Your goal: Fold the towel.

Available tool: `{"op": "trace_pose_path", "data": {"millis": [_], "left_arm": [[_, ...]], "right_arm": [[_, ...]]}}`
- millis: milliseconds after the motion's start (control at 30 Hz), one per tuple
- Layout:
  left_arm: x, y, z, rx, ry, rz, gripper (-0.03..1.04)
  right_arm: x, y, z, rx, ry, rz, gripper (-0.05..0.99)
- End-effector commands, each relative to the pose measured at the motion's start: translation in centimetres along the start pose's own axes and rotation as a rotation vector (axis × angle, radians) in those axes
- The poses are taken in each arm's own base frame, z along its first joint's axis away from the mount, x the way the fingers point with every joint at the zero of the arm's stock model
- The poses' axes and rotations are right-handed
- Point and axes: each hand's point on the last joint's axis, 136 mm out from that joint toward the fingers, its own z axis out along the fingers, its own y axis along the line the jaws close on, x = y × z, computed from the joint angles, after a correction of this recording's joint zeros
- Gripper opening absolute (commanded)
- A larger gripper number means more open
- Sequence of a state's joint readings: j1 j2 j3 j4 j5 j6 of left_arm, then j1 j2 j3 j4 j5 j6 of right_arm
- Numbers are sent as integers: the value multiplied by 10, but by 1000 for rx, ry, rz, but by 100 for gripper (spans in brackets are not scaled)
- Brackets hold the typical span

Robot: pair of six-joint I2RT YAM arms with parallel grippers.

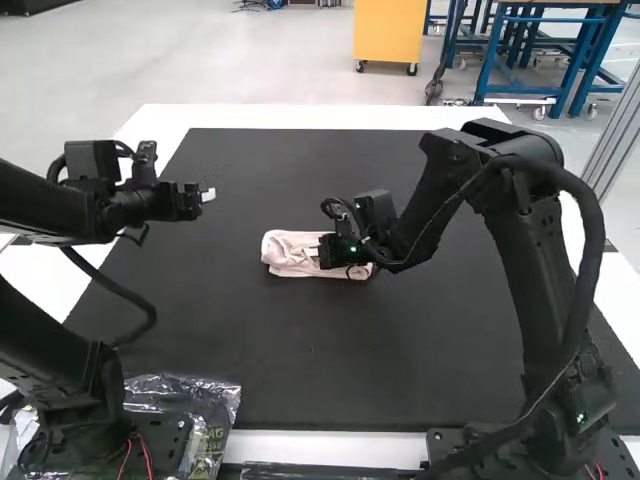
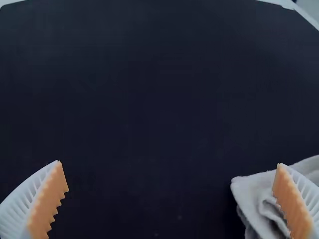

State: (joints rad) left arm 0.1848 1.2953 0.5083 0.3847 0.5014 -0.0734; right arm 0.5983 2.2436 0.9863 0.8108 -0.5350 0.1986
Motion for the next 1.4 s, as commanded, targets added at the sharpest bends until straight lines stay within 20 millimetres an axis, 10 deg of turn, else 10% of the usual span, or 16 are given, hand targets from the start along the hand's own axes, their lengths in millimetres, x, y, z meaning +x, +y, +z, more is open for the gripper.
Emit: {"op": "trace_pose_path", "data": {"millis": [0, 267, 500, 600, 767, 967, 1233, 1367], "left_arm": [[-34, -4, -7, 1, -75, 18, 97], [-95, -18, -24, 15, -173, 35, 97], [-169, -56, -65, 63, -337, 102, 97], [-189, -73, -90, 82, -403, 121, 97], [-210, -91, -151, 42, -559, 123, 97], [-216, -124, -236, 40, -782, 181, 97], [-195, -159, -330, 21, -1034, 270, 97], [-186, -165, -349, 14, -1071, 278, 97]], "right_arm": [[-40, 19, -14, -28, -65, 25, -3], [-169, 50, -110, 2, -285, -29, -1], [-270, 100, -257, 113, -569, -172, 85], [-287, 124, -326, 206, -711, -261, 92], [-277, 180, -442, 322, -980, -373, 92], [-218, 249, -532, 382, -1178, -476, 92], [-142, 311, -592, 434, -1371, -590, 92], [-137, 295, -594, 543, -1366, -575, 92]]}}
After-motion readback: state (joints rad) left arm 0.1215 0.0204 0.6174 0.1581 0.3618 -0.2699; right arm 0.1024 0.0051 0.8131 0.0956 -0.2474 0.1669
